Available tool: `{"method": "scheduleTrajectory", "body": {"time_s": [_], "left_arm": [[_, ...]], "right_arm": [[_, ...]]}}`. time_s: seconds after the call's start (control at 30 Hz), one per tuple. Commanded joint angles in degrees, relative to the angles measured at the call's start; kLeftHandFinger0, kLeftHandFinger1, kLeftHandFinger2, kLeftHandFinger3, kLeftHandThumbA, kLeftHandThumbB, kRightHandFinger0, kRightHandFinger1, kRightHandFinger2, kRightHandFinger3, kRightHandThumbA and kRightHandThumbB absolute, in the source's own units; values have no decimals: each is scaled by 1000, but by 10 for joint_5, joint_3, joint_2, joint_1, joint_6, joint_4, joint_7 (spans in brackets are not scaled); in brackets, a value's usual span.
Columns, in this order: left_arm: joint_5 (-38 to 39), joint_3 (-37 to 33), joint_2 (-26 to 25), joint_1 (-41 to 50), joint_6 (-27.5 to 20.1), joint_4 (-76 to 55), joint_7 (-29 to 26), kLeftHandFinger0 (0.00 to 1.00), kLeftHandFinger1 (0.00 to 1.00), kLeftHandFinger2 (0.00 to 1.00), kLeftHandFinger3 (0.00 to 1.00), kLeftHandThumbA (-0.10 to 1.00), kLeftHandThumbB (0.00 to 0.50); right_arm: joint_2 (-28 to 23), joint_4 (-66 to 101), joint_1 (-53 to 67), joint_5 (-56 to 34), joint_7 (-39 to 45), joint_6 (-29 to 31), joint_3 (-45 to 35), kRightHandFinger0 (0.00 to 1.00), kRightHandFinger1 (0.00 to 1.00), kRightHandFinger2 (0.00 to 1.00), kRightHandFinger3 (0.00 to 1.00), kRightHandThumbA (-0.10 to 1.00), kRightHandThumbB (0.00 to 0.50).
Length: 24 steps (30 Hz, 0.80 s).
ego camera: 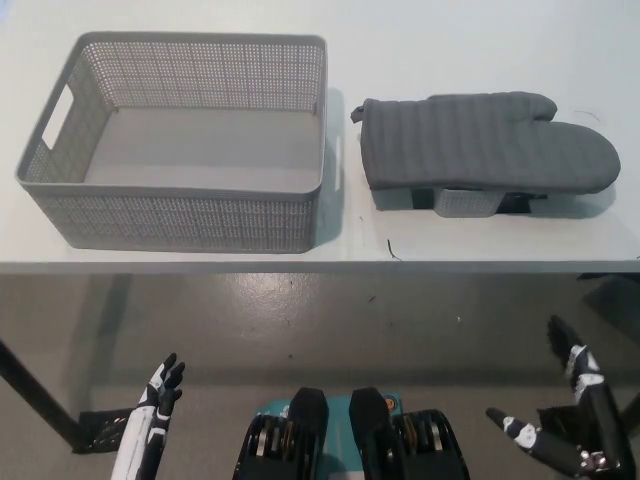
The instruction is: Usethe right hand to pick up a oven gloves on top of a leveled container and place it into another larger container on the left side
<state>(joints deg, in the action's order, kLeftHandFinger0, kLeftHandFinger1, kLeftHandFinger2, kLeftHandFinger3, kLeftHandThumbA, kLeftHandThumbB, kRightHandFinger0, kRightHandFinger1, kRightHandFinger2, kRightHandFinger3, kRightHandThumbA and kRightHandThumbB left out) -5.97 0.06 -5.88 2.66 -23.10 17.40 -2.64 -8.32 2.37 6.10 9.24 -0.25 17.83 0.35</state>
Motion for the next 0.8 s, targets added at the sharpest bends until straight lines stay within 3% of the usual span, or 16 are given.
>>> {"method": "scheduleTrajectory", "body": {"time_s": [0.0, 0.23, 0.4, 0.77], "left_arm": [[-4, 0, -8, -8, -38, -46, -12, 1000, 1000, 1000, 1000, 1000, 121], [0, -2, -6, -12, -38, -51, -6, 1000, 1000, 1000, 1000, 1000, 89], [-5, -2, -8, -17, -38, -49, -8, 1000, 1000, 1000, 1000, 1000, 107], [-10, -2, -9, -18, -38, -41, -7, 1000, 1000, 1000, 1000, 1000, 141]], "right_arm": [[-50, 132, -24, 205, -26, -32, -34, 1000, 1000, 1000, 1000, 1000, 275], [-94, 189, -117, 325, 22, -142, -45, 1000, 1000, 1000, 1000, 1000, 265], [-110, 164, -211, 427, 71, -215, -12, 1000, 1000, 1000, 1000, 1000, 266], [-122, 8, -342, 539, 80, -291, 59, 1000, 1000, 1000, 1000, 1000, 290]]}}
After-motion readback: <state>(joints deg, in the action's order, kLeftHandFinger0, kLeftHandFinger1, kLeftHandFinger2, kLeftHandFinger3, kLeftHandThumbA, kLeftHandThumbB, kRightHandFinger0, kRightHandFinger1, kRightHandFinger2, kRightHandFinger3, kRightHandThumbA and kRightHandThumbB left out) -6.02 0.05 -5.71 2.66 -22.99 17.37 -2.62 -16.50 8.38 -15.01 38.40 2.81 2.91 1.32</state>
